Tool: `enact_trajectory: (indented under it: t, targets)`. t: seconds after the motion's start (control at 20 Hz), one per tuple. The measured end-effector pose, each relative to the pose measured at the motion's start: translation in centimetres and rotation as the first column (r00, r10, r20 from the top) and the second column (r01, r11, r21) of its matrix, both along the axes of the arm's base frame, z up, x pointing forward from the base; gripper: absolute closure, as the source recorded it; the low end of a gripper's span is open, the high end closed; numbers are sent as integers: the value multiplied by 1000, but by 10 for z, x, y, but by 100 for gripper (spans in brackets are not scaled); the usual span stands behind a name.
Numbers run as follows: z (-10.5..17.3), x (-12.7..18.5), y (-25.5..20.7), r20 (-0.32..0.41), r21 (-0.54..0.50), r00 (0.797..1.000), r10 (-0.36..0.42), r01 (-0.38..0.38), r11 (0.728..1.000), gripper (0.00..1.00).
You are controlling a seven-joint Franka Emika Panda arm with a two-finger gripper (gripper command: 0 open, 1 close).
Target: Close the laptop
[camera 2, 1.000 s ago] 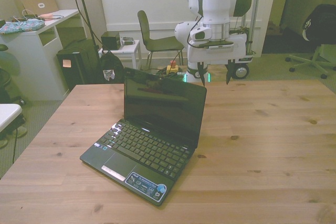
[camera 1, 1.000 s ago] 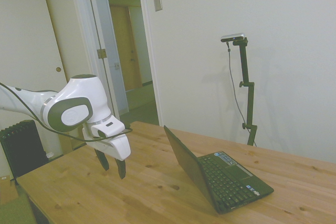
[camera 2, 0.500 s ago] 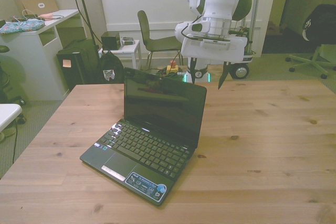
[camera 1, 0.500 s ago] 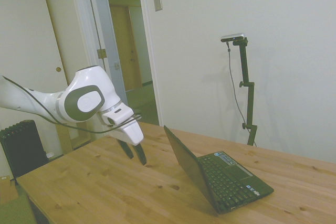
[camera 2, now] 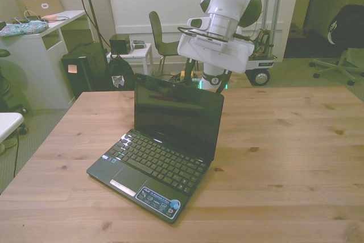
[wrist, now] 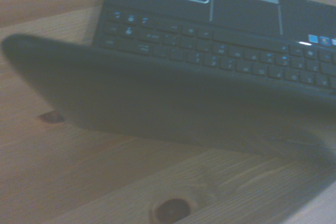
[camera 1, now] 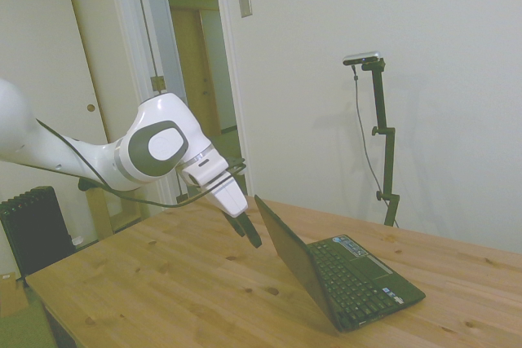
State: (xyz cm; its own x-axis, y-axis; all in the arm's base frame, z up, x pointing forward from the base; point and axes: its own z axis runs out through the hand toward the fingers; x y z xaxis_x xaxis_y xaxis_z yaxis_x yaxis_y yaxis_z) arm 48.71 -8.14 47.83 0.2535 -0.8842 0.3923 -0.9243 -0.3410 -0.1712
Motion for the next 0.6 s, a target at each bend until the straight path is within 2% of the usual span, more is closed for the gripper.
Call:
enact_trajectory:
  t: [0.2, 0.25, 0.6]
  targets:
    - [1, -5, -32, 23, 11, 998, -54, 53, 999, 0]
    - [1, -5, -38, 27, 14, 998, -63, 62, 998, 100]
    - [2, -4, -44, 39, 15, 997, -66, 65, 998, 100]
